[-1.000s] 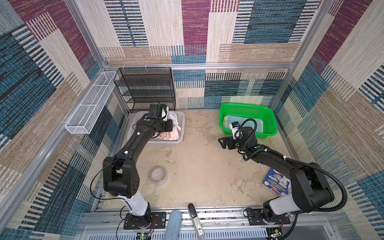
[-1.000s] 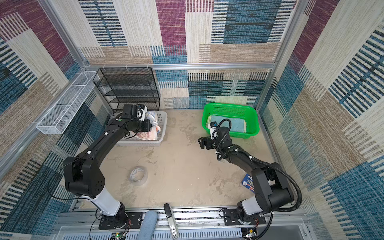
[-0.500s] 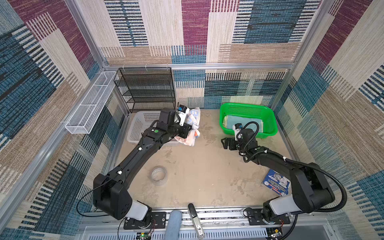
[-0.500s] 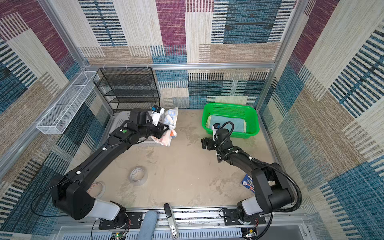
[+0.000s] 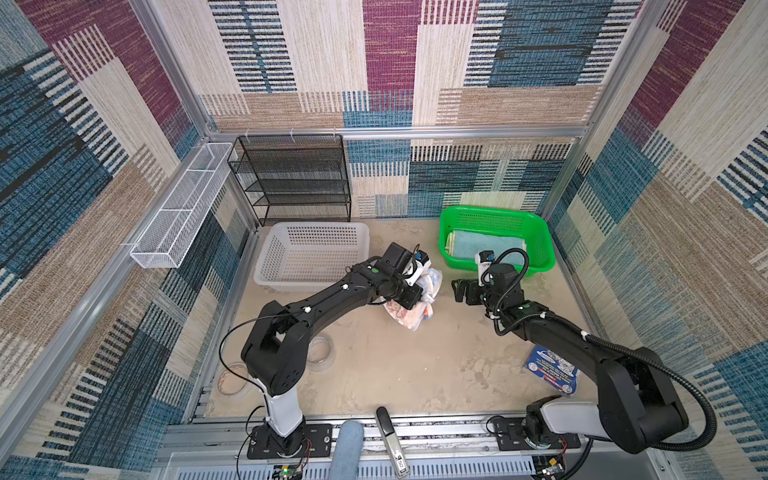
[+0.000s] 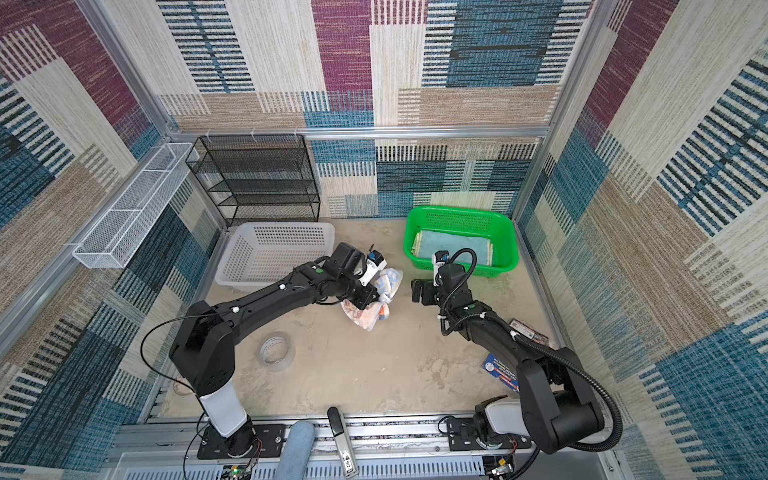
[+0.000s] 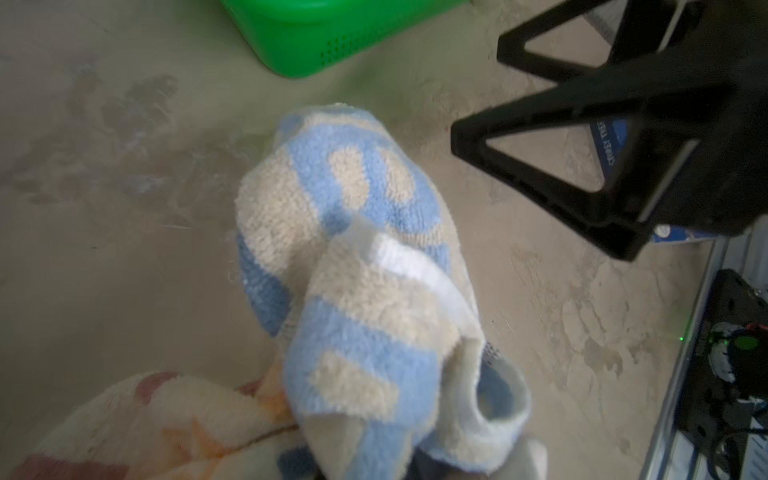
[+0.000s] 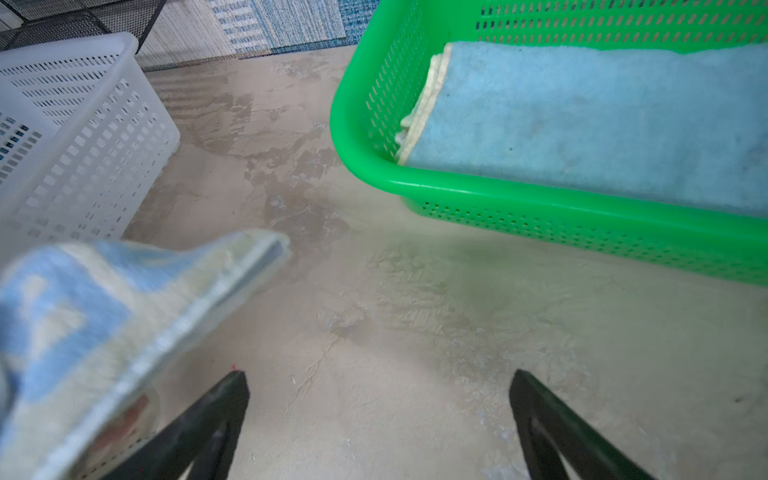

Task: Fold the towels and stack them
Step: 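Lift the blue-lettered towel out and carry it toward the right gripper, then lower the towel onto the table with the left gripper while the right gripper approaches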

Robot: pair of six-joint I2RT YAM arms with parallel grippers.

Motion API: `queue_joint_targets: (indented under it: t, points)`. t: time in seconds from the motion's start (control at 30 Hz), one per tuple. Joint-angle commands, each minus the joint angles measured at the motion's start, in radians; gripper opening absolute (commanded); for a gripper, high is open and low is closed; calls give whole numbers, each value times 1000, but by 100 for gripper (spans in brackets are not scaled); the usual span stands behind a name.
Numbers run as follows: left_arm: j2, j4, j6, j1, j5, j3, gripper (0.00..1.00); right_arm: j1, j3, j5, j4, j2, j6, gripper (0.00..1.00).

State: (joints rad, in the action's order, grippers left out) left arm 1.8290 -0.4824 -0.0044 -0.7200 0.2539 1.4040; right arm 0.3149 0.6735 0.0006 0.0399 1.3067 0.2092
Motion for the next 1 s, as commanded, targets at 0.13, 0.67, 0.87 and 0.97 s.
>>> queue_joint_targets:
  t: [0.13,0.67,0.87,0.97]
  points:
    - [82,-27,35,-22,-60,-4,7,1,-31,56,23,-42,-20,100]
    - [78,-24,61,-30,-155,-22,49,1,-4,100,-19,20,2,100]
    - [13,-43,67,-48,-222,-42,52,0,4,52,-2,59,9,100]
    - [-24,-44,62,-57,-246,-67,53,1,7,24,11,72,12,100]
